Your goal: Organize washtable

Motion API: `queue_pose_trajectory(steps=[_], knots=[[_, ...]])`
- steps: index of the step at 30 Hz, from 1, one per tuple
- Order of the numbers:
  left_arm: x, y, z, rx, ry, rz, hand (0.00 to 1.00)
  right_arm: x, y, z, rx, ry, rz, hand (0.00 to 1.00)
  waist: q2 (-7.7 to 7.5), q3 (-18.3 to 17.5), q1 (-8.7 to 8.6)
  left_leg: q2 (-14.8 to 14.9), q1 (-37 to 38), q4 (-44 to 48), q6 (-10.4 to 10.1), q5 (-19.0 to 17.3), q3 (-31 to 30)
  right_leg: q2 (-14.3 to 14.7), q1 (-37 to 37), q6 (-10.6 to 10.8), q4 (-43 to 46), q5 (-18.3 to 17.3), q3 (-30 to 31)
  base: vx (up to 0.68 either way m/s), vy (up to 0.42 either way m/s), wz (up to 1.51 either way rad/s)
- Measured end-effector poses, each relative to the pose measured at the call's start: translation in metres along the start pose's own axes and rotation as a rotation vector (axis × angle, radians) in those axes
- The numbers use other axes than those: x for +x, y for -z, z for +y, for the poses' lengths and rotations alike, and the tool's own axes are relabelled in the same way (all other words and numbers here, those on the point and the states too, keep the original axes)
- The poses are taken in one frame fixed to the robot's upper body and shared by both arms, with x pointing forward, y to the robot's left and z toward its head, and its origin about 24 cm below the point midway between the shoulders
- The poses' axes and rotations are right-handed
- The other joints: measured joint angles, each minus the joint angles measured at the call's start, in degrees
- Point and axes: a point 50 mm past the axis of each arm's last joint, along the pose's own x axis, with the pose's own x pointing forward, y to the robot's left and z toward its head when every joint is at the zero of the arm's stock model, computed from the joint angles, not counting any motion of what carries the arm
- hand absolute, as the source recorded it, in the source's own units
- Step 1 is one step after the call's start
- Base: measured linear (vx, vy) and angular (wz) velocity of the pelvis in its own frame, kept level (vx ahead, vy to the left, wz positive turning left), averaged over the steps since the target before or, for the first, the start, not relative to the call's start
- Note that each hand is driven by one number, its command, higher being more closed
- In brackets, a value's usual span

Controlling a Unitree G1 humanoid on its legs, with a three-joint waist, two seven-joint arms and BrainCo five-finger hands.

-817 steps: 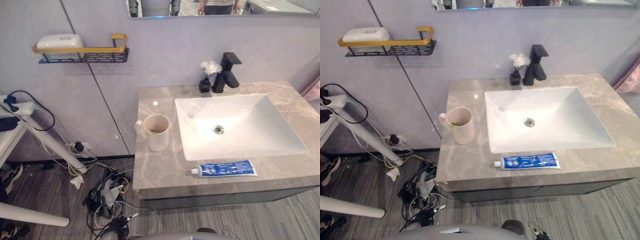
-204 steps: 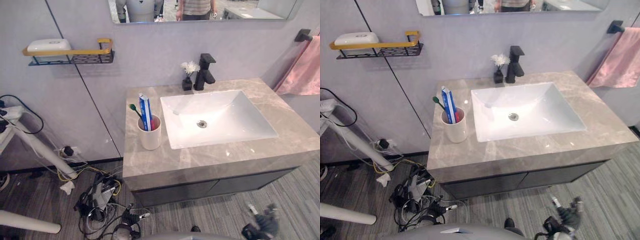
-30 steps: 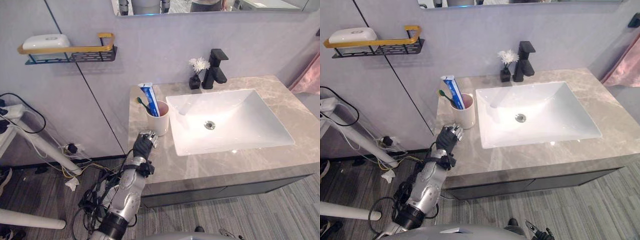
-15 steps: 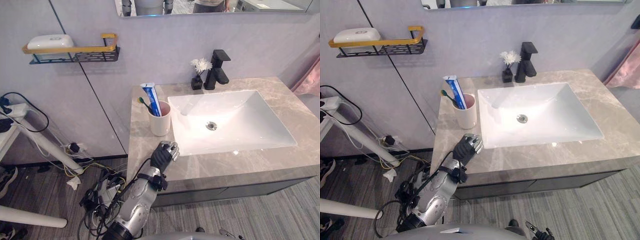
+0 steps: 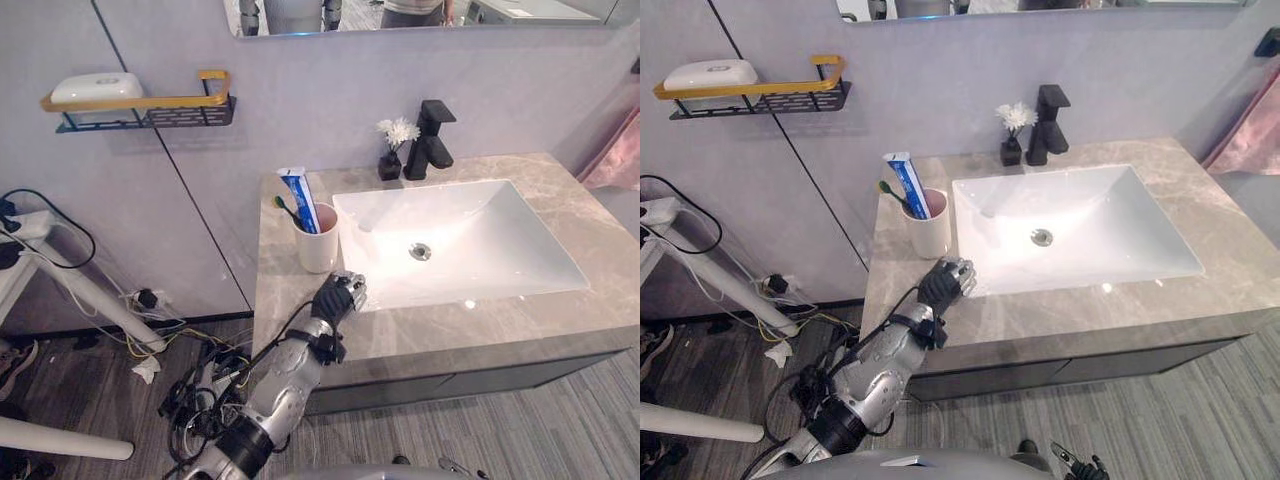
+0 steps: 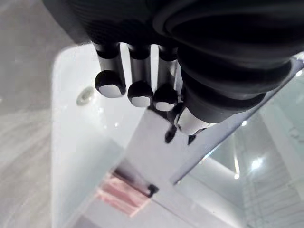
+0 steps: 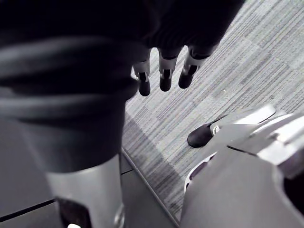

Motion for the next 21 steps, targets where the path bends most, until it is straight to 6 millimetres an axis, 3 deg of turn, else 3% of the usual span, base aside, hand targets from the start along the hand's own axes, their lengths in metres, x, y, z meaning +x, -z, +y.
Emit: queue_pose_trajectory(steps=[6, 21], knots=[[0.009, -0.014, 0.019, 0.040, -0.101, -0.052, 1.00, 0.000, 0.000, 0.000, 0.001, 0.003, 0.000, 0.00, -0.21, 0.0, -0.12, 0.0, 0.1, 0.0, 0.0, 0.0, 0.2, 0.0, 0.0, 0.1, 0.0, 0.1, 0.2, 0.00, 0.000, -0.01], [0.025, -0.031, 0.024, 0.101, -0.137, -0.102, 1.00, 0.000, -0.001, 0.001, 0.021, 0.003, -0.004, 0.00, -0.85, 0.4, -1.27, 0.0, -0.1, 0.0, 0.0, 0.0, 1.2, 0.0, -1.0, 0.1, 0.0, 0.5, 1.1, -0.01, 0.001, -0.03]])
